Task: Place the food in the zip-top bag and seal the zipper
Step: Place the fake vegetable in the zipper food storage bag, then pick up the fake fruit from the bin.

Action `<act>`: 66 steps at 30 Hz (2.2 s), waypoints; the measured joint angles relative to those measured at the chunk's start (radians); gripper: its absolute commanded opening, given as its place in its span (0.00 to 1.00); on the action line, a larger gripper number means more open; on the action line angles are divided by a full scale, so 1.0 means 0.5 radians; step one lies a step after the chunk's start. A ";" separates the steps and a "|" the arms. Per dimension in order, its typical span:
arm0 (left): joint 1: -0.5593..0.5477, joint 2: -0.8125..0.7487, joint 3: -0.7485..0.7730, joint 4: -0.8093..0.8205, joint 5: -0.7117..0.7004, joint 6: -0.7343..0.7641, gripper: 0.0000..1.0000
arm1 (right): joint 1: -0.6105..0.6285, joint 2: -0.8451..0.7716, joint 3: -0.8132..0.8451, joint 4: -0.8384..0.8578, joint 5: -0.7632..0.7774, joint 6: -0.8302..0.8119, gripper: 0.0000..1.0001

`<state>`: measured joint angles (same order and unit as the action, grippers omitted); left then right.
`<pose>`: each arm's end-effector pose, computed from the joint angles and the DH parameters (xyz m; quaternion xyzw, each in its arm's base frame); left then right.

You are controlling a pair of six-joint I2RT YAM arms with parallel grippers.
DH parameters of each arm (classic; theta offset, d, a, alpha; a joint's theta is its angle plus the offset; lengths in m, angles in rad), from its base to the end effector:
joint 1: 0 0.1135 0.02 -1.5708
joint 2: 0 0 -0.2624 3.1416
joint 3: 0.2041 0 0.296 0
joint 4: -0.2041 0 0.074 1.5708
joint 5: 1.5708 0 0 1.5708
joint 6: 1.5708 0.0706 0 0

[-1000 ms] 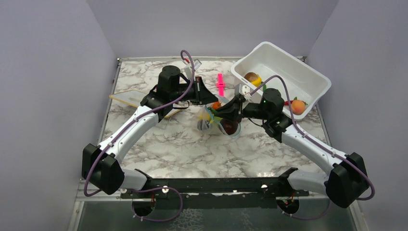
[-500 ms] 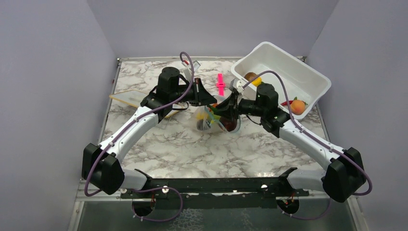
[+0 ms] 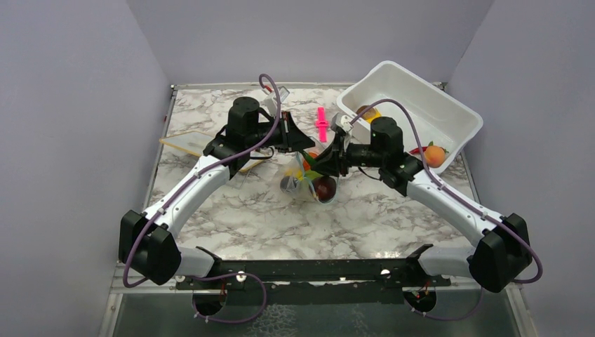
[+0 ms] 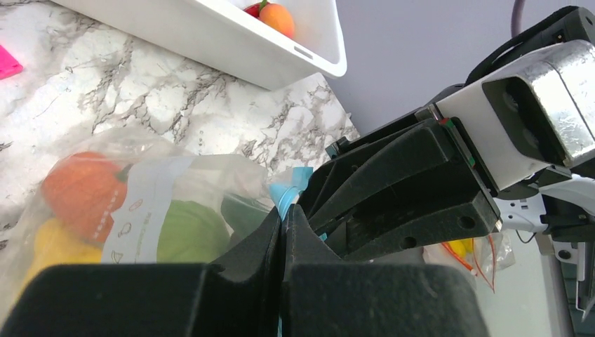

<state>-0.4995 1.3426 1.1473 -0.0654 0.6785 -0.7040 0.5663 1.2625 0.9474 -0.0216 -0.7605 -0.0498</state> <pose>0.3134 -0.2215 0.3385 0.1253 0.7646 -0.5428 0.3242 0.2715 0.2303 0.2894 -0.4343 0.6566 0.4299 0.4422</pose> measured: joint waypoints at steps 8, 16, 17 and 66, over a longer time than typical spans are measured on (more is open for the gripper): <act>0.000 0.000 -0.048 0.024 -0.003 -0.023 0.00 | 0.002 -0.027 -0.253 0.405 -0.087 0.092 0.09; 0.002 0.000 -0.052 0.043 0.010 -0.060 0.00 | 0.002 -0.029 -0.352 0.723 -0.176 0.014 0.10; 0.002 0.000 -0.052 0.048 0.018 -0.064 0.00 | 0.002 -0.029 -0.352 0.746 -0.203 -0.030 0.10; 0.002 -0.029 -0.053 -0.066 0.025 0.130 0.00 | 0.002 -0.331 -0.262 0.450 -0.319 -0.578 0.45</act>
<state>-0.4988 1.3281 1.1206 -0.0986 0.6910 -0.6392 0.5671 1.0969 0.8162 0.2035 -0.9199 -0.3389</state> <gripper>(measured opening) 0.014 0.445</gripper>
